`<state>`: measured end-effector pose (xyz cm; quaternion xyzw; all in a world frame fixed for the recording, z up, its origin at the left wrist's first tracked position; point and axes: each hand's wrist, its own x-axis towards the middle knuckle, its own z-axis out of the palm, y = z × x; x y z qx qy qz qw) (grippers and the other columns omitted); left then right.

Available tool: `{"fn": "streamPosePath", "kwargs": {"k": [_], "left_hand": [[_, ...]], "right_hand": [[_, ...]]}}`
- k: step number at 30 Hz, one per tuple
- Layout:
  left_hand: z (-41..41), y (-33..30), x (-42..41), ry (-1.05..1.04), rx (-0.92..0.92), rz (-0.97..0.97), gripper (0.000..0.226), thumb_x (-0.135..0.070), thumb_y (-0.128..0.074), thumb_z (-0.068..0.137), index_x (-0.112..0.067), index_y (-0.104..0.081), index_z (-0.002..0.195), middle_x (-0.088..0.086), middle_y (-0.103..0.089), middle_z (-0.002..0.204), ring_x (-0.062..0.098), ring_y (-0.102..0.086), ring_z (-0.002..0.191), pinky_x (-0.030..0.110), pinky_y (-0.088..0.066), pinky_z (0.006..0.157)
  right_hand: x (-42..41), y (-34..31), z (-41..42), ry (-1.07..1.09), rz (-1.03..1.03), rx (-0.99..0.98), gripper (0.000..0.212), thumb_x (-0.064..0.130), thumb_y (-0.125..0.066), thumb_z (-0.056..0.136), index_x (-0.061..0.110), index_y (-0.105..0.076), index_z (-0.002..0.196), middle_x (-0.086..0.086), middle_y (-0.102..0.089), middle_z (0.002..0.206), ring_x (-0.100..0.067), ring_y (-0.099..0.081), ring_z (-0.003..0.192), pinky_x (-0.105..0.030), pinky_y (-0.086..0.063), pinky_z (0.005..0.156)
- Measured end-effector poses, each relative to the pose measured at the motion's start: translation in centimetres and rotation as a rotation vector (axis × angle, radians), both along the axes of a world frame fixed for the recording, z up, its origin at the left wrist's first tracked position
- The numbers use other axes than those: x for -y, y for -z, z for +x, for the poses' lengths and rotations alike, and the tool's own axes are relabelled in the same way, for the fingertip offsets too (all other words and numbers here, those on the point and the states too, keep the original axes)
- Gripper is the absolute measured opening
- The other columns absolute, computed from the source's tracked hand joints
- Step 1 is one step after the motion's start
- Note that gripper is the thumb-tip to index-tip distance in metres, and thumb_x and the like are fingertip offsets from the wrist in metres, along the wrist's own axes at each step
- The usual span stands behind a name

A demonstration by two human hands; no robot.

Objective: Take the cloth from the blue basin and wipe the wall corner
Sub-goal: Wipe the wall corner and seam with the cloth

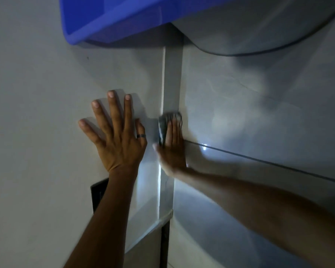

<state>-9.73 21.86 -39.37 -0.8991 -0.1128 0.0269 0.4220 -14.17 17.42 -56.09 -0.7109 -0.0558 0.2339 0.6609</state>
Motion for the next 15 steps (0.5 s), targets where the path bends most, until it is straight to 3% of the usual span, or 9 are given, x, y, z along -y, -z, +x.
{"fn": "streamPosePath", "kwargs": {"k": [3, 5, 8, 15], "left_hand": [[0.0, 0.2, 0.1, 0.004, -0.005, 0.002, 0.077, -0.053, -0.035, 0.113, -0.026, -0.005, 0.179, 0.010, 0.000, 0.183, 0.043, -0.003, 0.165, 0.072, 0.001, 0.123], [0.0, 0.2, 0.1, 0.006, -0.004, 0.015, 0.076, -0.052, -0.034, 0.114, -0.026, -0.004, 0.179, 0.011, 0.000, 0.183, 0.043, -0.004, 0.165, 0.072, 0.001, 0.124], [-0.1, 0.2, 0.0, 0.011, -0.002, 0.021, 0.075, -0.052, -0.033, 0.114, -0.026, -0.005, 0.179, 0.011, -0.001, 0.183, 0.044, -0.005, 0.165, 0.072, 0.002, 0.124], [0.2, 0.3, 0.0, 0.009, -0.025, 0.064, 0.079, -0.055, -0.036, 0.113, -0.024, -0.007, 0.179, 0.013, -0.003, 0.183, 0.044, -0.005, 0.164, 0.071, 0.001, 0.123]], "right_hand": [[-1.1, -0.1, 8.8, 0.179, 0.013, 0.064, 0.082, 0.061, -0.027, 0.104, 0.008, -0.009, 0.164, -0.017, -0.016, 0.175, -0.032, -0.016, 0.164, -0.041, -0.011, 0.135], [-1.3, -0.3, 13.9, 0.252, 0.024, 0.087, 0.079, 0.050, -0.037, 0.103, 0.001, -0.020, 0.162, -0.023, -0.025, 0.172, -0.037, -0.023, 0.162, -0.046, -0.020, 0.134], [-1.3, -0.6, 19.2, 0.279, 0.017, 0.104, 0.074, 0.039, -0.045, 0.104, -0.005, -0.025, 0.160, -0.027, -0.025, 0.170, -0.042, -0.022, 0.161, -0.052, -0.023, 0.132], [-1.5, -0.9, 21.2, 0.280, 0.013, 0.039, 0.071, 0.039, -0.043, 0.106, 0.000, -0.023, 0.162, -0.023, -0.020, 0.173, -0.036, -0.017, 0.163, -0.045, -0.016, 0.134]]}}
